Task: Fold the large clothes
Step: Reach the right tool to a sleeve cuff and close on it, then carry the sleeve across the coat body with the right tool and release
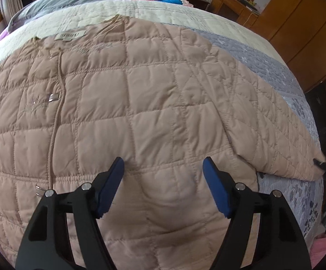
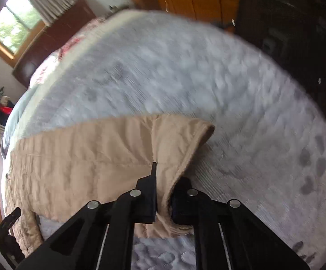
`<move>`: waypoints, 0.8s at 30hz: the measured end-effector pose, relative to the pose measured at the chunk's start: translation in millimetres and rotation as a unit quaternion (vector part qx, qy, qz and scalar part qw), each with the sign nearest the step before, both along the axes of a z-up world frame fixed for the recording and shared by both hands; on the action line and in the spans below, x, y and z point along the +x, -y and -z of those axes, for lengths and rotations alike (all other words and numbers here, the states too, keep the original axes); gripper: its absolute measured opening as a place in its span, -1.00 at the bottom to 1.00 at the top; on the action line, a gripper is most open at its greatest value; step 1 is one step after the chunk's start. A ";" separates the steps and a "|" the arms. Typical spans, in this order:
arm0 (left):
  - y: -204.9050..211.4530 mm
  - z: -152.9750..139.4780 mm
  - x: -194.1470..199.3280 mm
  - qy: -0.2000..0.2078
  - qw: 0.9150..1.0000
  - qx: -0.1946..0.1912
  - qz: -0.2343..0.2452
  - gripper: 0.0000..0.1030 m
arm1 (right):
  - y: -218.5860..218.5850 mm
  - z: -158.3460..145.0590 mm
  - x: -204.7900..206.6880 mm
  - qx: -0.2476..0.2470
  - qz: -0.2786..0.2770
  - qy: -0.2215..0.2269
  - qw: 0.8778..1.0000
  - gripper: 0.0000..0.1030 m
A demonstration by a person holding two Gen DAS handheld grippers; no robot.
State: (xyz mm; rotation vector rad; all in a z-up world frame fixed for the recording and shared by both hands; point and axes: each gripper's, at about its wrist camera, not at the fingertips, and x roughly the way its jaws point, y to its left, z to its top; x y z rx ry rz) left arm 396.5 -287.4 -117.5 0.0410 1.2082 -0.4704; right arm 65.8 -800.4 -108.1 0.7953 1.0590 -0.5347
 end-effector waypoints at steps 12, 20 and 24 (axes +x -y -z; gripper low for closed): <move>-40.6 -17.9 -2.6 0.025 0.999 -0.021 0.000 0.40 | -61.0 -95.0 19.1 -0.001 -0.052 0.120 0.991 -0.87; -95.2 -42.6 0.9 0.051 0.998 -0.019 -0.030 0.40 | -191.3 -119.7 120.0 -0.021 -0.198 0.121 0.972 -0.87; -117.5 -49.1 3.3 0.059 0.997 -0.017 -0.041 0.40 | -250.6 -104.8 168.8 -0.030 -0.252 0.098 0.962 -0.87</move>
